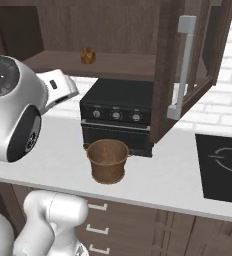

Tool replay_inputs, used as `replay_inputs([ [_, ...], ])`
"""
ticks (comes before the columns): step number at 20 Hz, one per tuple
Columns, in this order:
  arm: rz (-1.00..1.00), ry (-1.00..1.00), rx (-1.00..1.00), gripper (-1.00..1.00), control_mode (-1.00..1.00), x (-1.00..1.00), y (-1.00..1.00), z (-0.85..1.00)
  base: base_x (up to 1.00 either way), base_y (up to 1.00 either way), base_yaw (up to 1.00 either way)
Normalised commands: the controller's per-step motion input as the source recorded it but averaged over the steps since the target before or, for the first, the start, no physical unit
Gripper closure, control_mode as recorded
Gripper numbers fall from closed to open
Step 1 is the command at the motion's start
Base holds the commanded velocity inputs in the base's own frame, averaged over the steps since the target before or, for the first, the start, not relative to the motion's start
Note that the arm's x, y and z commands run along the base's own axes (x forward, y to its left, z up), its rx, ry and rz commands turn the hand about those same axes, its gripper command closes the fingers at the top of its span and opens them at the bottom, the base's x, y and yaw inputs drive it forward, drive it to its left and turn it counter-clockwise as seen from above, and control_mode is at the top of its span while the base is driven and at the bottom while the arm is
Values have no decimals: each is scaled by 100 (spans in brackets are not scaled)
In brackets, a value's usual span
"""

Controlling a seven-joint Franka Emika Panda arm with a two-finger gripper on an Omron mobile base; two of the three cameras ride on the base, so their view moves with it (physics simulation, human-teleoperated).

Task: Open the cabinet, pick up the bread from the cabinet and place it in the basket. Then move the basket to the dining counter.

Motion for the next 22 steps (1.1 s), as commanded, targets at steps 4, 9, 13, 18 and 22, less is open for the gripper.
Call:
replay_inputs([
  [4,-35,0,1,100,-100,8,1,5,0,0,0],
  [9,-42,0,0,100,-100,0,16,36,0,0,0],
  [13,-31,0,0,-100,-100,0,4,54,0,0,0],
  [18,-1,0,23,-100,-100,-18,-4,55,0,0,0],
  [22,2,-6,29,-100,-100,-1,0,12,0,0,0],
])
